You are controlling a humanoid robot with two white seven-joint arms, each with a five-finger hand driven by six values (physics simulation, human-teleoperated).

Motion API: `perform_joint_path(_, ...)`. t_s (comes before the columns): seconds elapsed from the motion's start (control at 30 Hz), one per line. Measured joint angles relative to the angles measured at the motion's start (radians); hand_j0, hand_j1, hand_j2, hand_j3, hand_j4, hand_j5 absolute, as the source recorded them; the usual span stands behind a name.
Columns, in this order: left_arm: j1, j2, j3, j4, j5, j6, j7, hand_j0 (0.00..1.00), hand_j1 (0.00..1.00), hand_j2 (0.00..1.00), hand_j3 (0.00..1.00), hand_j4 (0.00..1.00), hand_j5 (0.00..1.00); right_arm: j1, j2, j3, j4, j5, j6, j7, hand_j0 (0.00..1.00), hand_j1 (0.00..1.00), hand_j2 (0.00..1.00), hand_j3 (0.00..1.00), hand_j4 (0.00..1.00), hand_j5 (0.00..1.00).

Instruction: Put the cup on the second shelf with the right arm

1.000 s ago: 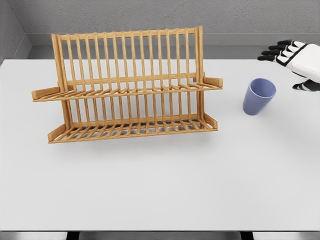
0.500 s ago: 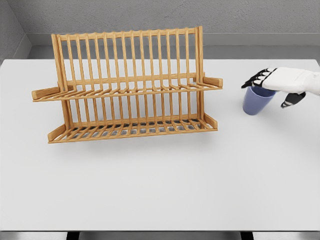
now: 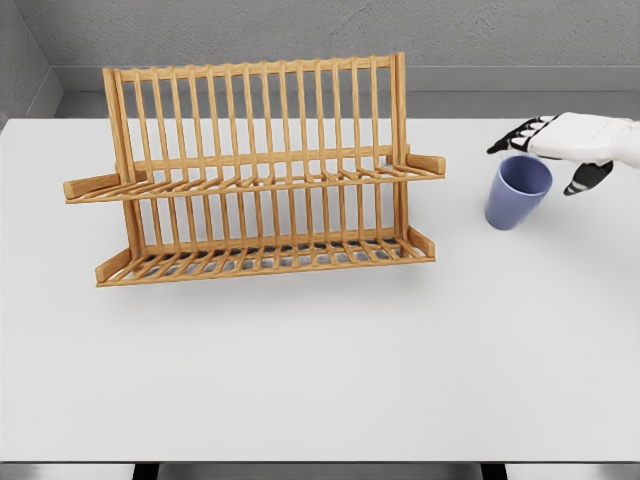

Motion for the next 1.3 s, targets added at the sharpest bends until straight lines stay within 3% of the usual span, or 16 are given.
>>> perform_joint_path(0.17, 0.000, 0.000, 0.000, 0.000, 0.000, 0.000, 0.000, 1.00, 1.00, 1.00, 1.00, 1.00, 1.00, -0.008, 0.026, 0.031, 0.039, 0.003, 0.000, 0.001, 1.00, 1.00, 1.00, 1.00, 1.00, 1.00)
perform_joint_path(0.47, 0.000, 0.000, 0.000, 0.000, 0.000, 0.000, 0.000, 1.00, 1.00, 1.00, 1.00, 1.00, 1.00, -0.008, 0.031, 0.052, 0.047, 0.003, -0.001, 0.000, 1.00, 1.00, 1.00, 1.00, 1.00, 1.00)
perform_joint_path(0.57, 0.000, 0.000, 0.000, 0.000, 0.000, 0.000, 0.000, 1.00, 1.00, 1.00, 1.00, 1.00, 1.00, -0.008, 0.032, 0.057, 0.046, 0.002, -0.001, 0.000, 0.71, 0.71, 0.71, 0.71, 0.71, 0.71)
perform_joint_path(1.07, 0.000, 0.000, 0.000, 0.000, 0.000, 0.000, 0.000, 1.00, 1.00, 1.00, 1.00, 1.00, 1.00, -0.015, 0.031, 0.060, 0.042, 0.002, -0.001, -0.001, 0.60, 0.60, 0.60, 0.60, 0.60, 0.60)
perform_joint_path(1.13, 0.000, 0.000, 0.000, 0.000, 0.000, 0.000, 0.000, 1.00, 1.00, 1.00, 1.00, 1.00, 1.00, -0.015, 0.031, 0.057, 0.040, 0.001, -0.001, -0.001, 0.65, 0.65, 0.65, 0.65, 0.65, 0.65)
perform_joint_path(1.3, 0.000, 0.000, 0.000, 0.000, 0.000, 0.000, 0.000, 1.00, 1.00, 1.00, 1.00, 1.00, 1.00, -0.034, 0.029, 0.047, 0.037, -0.003, -0.001, -0.001, 0.60, 0.60, 0.60, 0.60, 0.60, 0.60)
